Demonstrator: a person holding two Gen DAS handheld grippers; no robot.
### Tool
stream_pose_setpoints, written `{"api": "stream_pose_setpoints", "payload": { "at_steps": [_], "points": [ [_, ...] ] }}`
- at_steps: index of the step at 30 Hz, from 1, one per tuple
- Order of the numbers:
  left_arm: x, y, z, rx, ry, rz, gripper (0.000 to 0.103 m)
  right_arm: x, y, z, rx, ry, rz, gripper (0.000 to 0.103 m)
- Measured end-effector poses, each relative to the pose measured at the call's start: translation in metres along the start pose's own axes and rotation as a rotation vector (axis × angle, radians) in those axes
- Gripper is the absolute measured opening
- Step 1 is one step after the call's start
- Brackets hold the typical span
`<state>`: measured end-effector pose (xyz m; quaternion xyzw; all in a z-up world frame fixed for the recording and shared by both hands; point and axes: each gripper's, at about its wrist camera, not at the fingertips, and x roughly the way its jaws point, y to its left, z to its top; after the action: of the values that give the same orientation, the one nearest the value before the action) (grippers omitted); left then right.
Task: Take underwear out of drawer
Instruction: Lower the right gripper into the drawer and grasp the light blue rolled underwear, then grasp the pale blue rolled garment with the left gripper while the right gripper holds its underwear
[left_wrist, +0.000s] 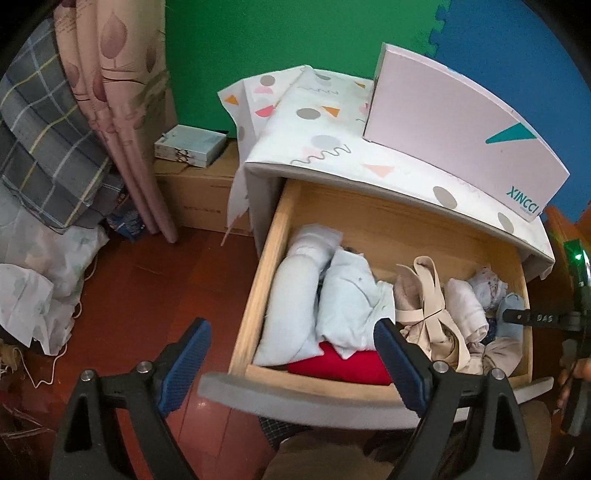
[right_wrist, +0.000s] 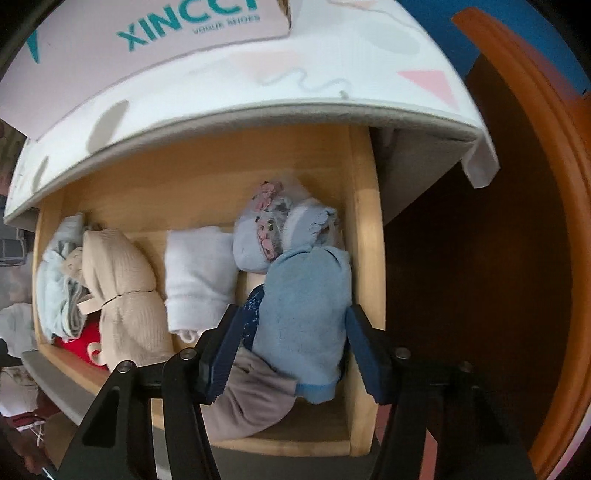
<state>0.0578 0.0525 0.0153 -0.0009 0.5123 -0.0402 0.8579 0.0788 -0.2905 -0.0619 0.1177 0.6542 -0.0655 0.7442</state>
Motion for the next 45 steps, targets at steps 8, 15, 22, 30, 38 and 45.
{"api": "stream_pose_setpoints", "payload": {
  "at_steps": [8,15,22,30,38,45],
  "points": [
    [0.026,-0.014,0.011,0.002,0.076,-0.057,0.092,0.021,0.025,0.011,-0.088,0.023,-0.080,0.053],
    [0.043,-0.023,0.019,-0.003,0.144,-0.108,0.092,0.038,0.024,0.012,-0.088,0.028,-0.100,0.040],
    [0.059,-0.023,0.028,-0.039,0.221,-0.146,0.092,0.015,0.012,0.009,-0.048,-0.065,-0.053,0.035],
    [0.076,-0.030,0.037,-0.011,0.276,-0.144,0.092,-0.044,0.009,0.010,-0.056,-0.158,0.049,0.035],
    [0.095,-0.033,0.043,0.000,0.326,-0.158,0.092,-0.056,0.027,-0.015,-0.086,-0.078,0.214,0.035],
    [0.106,-0.044,0.038,0.023,0.360,-0.157,0.079,-0.004,0.033,-0.042,-0.079,-0.001,0.168,0.035]
  ]
}}
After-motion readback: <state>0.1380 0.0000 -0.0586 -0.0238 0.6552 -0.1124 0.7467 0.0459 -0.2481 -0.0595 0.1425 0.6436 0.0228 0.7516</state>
